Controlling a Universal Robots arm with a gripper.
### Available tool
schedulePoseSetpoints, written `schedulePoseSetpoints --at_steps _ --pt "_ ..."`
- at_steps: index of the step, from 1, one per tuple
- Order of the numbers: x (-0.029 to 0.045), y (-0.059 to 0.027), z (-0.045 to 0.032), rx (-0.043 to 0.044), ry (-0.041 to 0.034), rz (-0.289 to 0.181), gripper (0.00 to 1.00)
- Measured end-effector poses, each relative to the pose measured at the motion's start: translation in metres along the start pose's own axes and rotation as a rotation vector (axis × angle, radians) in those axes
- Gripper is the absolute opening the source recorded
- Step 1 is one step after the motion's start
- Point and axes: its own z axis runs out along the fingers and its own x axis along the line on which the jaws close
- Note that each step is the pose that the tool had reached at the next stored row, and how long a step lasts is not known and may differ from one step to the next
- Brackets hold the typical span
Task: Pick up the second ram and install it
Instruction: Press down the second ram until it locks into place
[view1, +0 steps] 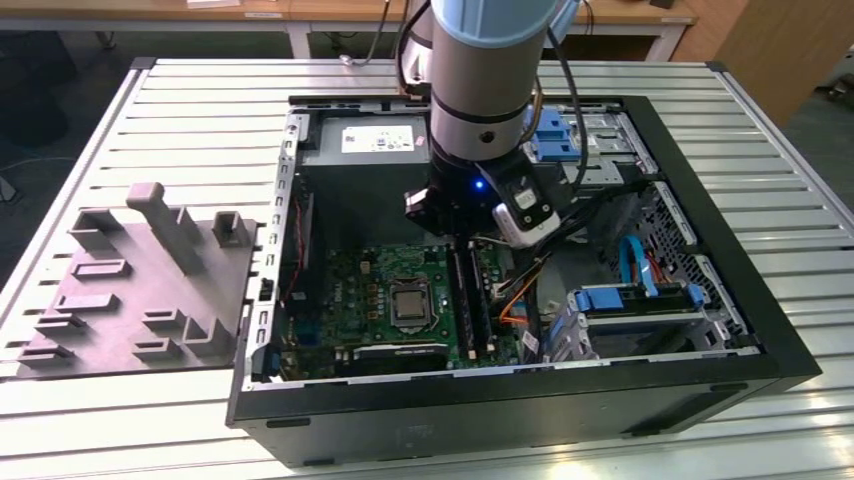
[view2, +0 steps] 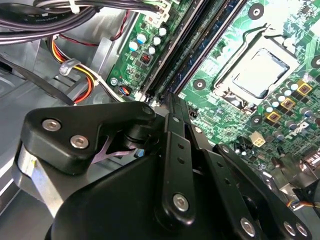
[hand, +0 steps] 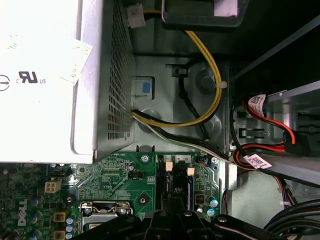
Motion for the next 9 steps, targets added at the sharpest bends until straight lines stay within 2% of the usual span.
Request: schedulePoseSetpoints --at_steps 9 --pt "0.0002 0.0033 0.0044 -0.0001 -0.0001 0.000 0.10"
